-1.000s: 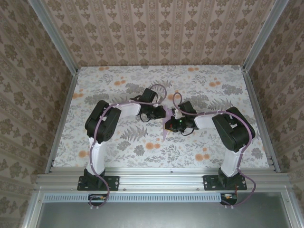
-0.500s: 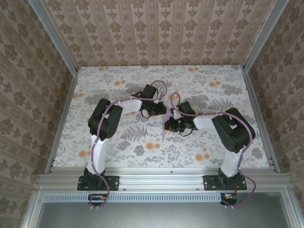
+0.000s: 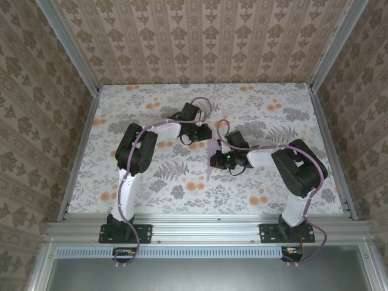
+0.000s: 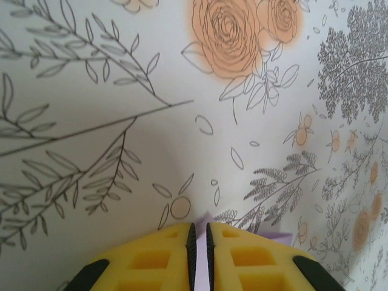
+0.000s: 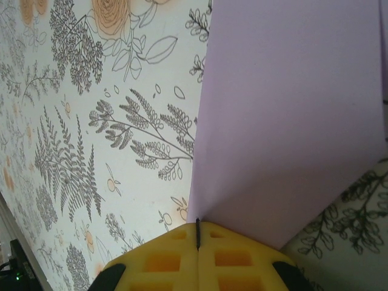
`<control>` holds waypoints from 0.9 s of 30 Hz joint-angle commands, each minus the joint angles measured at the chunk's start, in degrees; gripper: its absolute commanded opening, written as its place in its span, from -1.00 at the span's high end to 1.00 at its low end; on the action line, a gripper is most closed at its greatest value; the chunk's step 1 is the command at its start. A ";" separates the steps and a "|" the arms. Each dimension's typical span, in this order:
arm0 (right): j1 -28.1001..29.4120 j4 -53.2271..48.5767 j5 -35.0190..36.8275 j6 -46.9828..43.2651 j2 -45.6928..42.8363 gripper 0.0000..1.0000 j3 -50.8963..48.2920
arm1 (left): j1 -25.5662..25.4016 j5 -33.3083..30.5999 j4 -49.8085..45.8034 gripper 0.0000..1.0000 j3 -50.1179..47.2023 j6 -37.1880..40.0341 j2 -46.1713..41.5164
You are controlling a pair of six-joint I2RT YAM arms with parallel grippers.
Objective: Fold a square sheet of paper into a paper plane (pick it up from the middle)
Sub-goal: Fold the wing for the fifth time at the center of the table.
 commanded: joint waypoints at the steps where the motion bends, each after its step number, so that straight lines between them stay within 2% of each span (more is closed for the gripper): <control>1: 1.70 -13.99 0.82 -1.62 1.34 1.00 -4.69 | 2.12 -5.03 1.39 0.66 2.42 1.32 3.23; 10: 1.70 -12.66 -0.20 -0.55 0.35 1.00 -4.55 | 2.25 -2.80 2.04 0.62 2.65 1.59 1.20; 14: 1.74 -10.48 -1.84 1.35 -1.29 0.99 -3.93 | 2.25 -1.83 2.53 0.58 -0.47 2.26 -3.70; 20: 0.78 -4.86 -5.72 6.26 -5.39 0.77 -2.67 | 1.49 -1.00 1.02 0.48 -7.63 3.81 -12.76; 27: -1.95 -3.53 -8.47 8.44 -10.12 0.74 -2.50 | -1.31 -0.47 -1.24 0.39 -16.04 4.10 -21.26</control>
